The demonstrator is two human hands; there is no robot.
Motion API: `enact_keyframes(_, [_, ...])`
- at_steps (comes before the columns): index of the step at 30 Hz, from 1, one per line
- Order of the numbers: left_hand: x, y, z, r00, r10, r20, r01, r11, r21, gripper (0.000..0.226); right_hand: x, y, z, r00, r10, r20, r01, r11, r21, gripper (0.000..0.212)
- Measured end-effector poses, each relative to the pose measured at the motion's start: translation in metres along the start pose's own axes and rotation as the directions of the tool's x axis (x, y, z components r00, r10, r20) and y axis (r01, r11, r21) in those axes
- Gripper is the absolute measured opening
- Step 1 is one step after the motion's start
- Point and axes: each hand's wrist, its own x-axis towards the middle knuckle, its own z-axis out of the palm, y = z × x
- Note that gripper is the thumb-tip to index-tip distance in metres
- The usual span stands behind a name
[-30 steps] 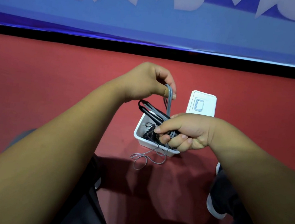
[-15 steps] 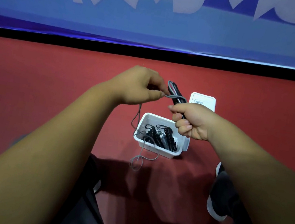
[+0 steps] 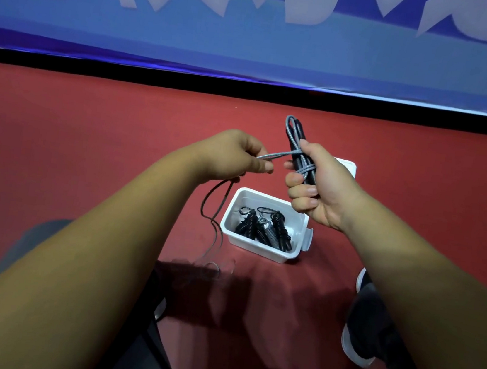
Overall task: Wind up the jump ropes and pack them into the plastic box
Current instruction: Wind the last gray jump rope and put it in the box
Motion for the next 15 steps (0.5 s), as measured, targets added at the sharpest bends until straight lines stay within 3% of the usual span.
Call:
enact_keyframes(2, [-0.001,0.001,0.000,1.000,0.019,0.003,-0.019,0.998,-0.062,0.012,0.001,-0.001,-0.001,1.000,-0.015,-0.010,0.015,1.000,0.018,0.039])
enact_keyframes(7, [-0.004,0.006,0.004,0.995,0.041,0.094,0.002,0.910,-0.414,0.014,0.002,-0.003,-0.006,0.999,-0.039,-0.027,0.039,0.999,0.011,0.035])
enact_keyframes(10, [-0.004,0.010,0.005,0.993,0.088,0.084,-0.035,0.868,-0.496,0.021,0.003,-0.005,-0.008,0.997,-0.074,-0.037,0.075,0.997,0.012,0.033])
enact_keyframes(12, [-0.002,0.008,0.004,0.990,0.126,0.056,-0.092,0.905,-0.416,0.021,0.002,-0.008,-0.010,0.994,-0.106,-0.038,0.107,0.994,0.021,0.028])
enact_keyframes(15, [-0.002,0.003,-0.001,0.987,0.139,0.083,-0.128,0.985,-0.116,0.021,0.001,-0.011,-0.011,0.992,-0.124,-0.015,0.125,0.991,0.045,0.018])
